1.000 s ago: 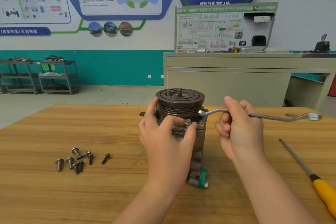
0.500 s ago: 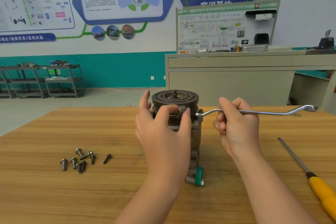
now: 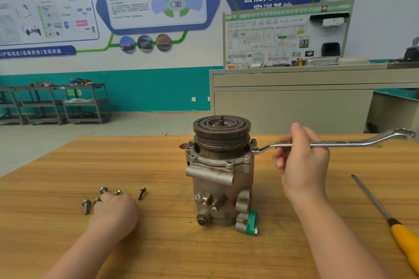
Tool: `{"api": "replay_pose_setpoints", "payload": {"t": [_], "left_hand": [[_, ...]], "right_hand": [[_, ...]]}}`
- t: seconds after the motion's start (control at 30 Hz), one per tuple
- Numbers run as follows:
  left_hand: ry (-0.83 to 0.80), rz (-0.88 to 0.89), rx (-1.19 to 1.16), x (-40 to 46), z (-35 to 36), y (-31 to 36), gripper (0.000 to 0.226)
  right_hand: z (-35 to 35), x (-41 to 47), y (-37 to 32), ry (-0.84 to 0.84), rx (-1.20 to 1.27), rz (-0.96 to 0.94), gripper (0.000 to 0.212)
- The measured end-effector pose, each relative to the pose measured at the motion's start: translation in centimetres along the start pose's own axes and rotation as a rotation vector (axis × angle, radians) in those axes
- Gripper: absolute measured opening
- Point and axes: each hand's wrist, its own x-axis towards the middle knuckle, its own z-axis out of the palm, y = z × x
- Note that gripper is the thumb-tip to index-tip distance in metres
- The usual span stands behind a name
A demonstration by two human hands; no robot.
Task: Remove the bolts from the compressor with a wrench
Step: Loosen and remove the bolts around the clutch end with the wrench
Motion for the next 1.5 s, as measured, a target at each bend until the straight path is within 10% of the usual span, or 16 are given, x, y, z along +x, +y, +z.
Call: {"api": "replay_pose_setpoints", "payload": {"t": [0.4, 0.83, 0.97, 1.1, 1.23, 1.5], "left_hand": [[0.327, 0.078, -0.169, 2.2, -0.3, 0.1, 0.051], [0.148, 0.176, -0.057, 4.8, 0.8, -1.1, 0.046], [0.45, 0.289, -0.342, 1.6, -1.1, 1.1, 0.069], [0.348, 0.684, -1.086, -6.5, -3.0, 5.8, 0.116], [0.253, 0.668, -1.097, -10.7, -1.7, 10.7, 0.145], [0.373, 0.568, -1.101, -9.8, -1.3, 11.6, 0.128]], "right_hand": [[0.6, -1.1, -0.1, -0.019, -0.154, -0.234, 0.037], [1.6, -3.1, -0.5, 0.016, -0.446, -0.739, 0.047], [2.5, -4.2, -0.8, 0.028, -0.571, -0.891, 0.037], [3.1, -4.8, -1.1, 0.052, -0.699, -0.823, 0.038], [4.3, -5.8, -1.9, 0.118, -0.826, -0.726, 0.036], [1.3, -4.7, -3.3, -0.041, -0.523, -0.237, 0.045]]}}
